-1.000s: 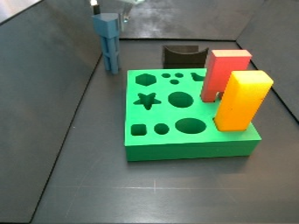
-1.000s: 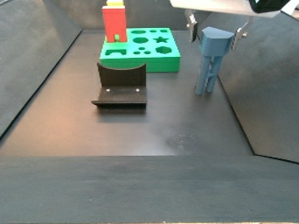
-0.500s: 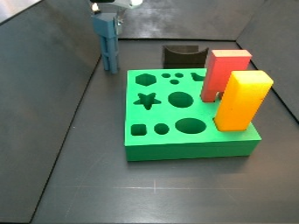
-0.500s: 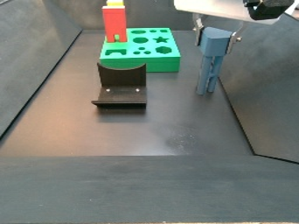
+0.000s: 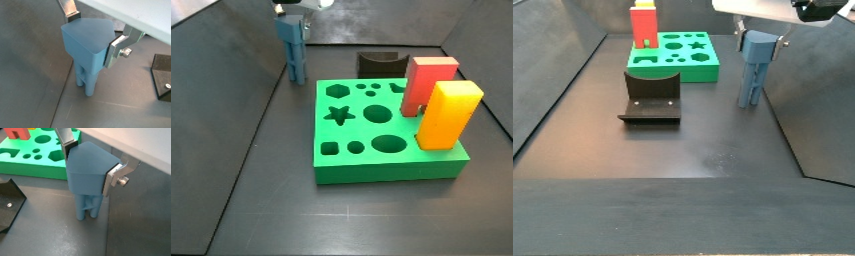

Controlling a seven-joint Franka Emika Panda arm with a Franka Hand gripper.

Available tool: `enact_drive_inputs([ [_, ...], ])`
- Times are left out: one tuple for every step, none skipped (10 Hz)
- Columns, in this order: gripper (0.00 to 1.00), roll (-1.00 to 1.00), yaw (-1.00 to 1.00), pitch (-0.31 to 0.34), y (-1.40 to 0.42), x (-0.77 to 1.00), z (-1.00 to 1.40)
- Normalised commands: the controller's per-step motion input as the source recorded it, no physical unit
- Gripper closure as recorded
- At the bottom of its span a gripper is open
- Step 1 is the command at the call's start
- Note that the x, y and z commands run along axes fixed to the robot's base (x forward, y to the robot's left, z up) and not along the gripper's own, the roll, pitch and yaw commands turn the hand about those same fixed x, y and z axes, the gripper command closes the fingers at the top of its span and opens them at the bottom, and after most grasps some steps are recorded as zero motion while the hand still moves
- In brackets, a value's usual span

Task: Pick up the 3 prong object. Move up. Move to above the board. Insert the 3 prong object.
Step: Pick up the 3 prong object, then move up, then move to above the board.

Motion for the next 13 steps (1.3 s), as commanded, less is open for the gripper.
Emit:
enact_drive_inputs([
  [1.00, 0.00, 0.00, 0.000, 0.00, 0.00, 0.00],
  [1.00, 0.00, 0.00, 0.000, 0.00, 0.00, 0.00],
  [1.00, 0.00, 0.00, 0.000, 0.00, 0.00, 0.00],
  [1.00, 0.00, 0.00, 0.000, 0.00, 0.00, 0.00],
  [1.00, 0.00, 0.00, 0.000, 0.00, 0.00, 0.83],
  [1.00, 0.00, 0.05, 0.016, -0.09, -0.01, 0.80],
  [1.00, -0.01, 0.06, 0.034, -0.08, -0.02, 0.69],
  [1.00, -0.02, 0.05, 0.040, -0.06, -0.02, 0.61],
  [1.00, -0.04, 0.04, 0.045, -0.04, -0.01, 0.49],
  [1.00, -0.06, 0.03, 0.058, -0.03, 0.00, 0.31],
  [1.00, -0.07, 0.02, 0.070, -0.02, 0.01, 0.17],
  [1.00, 0.18, -0.10, -0.331, 0.10, -0.06, 1.00],
  [1.00, 0.18, -0.11, -0.323, 0.10, -0.06, 1.00],
])
